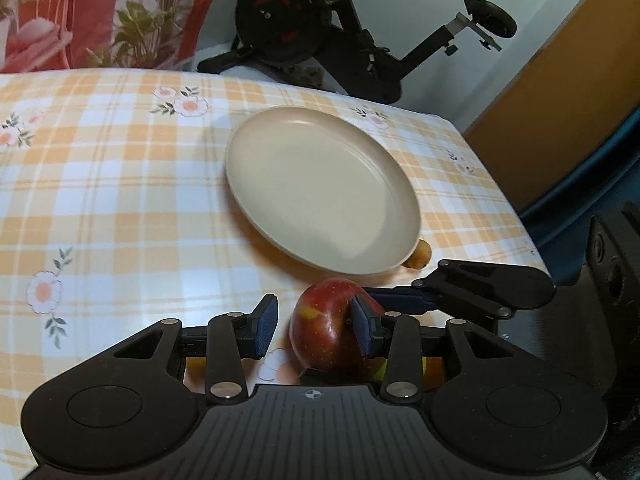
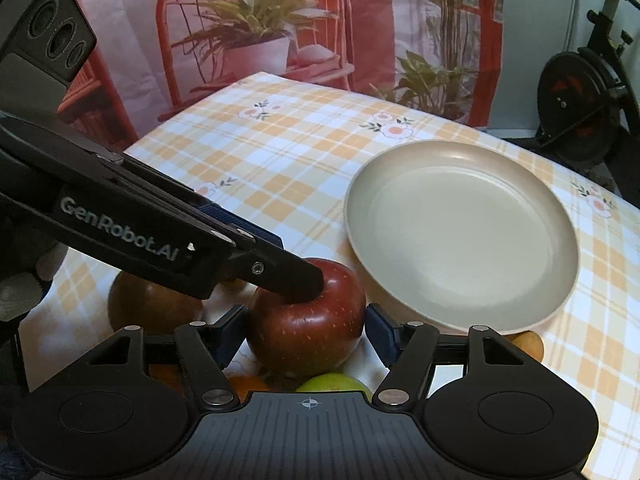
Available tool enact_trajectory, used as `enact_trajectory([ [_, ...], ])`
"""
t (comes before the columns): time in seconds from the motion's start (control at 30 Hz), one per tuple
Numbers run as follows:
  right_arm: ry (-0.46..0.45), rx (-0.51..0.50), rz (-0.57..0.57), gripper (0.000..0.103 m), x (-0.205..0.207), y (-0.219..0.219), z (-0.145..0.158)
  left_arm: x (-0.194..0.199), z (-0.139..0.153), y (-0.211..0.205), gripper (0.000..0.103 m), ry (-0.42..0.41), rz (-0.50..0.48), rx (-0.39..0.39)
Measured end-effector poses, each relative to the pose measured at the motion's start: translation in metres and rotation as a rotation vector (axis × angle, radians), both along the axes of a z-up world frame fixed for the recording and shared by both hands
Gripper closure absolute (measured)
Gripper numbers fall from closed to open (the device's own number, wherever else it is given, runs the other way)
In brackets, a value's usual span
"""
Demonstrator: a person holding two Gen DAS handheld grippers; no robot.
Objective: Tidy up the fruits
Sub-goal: 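Close the left gripper on the red apple and lift it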
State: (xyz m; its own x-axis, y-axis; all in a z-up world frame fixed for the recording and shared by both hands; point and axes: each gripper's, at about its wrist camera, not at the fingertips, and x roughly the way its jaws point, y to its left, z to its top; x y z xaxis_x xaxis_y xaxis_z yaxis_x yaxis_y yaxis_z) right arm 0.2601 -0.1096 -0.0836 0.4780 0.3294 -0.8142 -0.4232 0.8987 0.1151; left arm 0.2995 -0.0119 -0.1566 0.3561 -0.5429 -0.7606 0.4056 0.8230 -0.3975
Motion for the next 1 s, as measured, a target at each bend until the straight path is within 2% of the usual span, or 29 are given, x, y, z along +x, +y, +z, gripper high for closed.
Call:
enact_trajectory([
  [0.2,0.009,-0.001,-0.001,0.044,-0.001,-0.001,0.000,0.006,-0.005,0.006,0.061,0.063,0.013,-0.055],
  [0.5,0.016,-0.001,0.005,0.045,-0.006,-0.004,0.003,0.008,-0.009,0.012,0.061,0.093,0.005,-0.094],
  [0.77,0.014,0.047,-0.011,0.045,-0.008,-0.012,0.001,0.006,-0.011,0.008,0.062,0.096,0.002,-0.114],
  [1.0,-0.053,0.086,-0.017,0.045,-0.010,-0.019,0.010,0.012,0.001,0.013,0.063,0.070,0.021,-0.143],
])
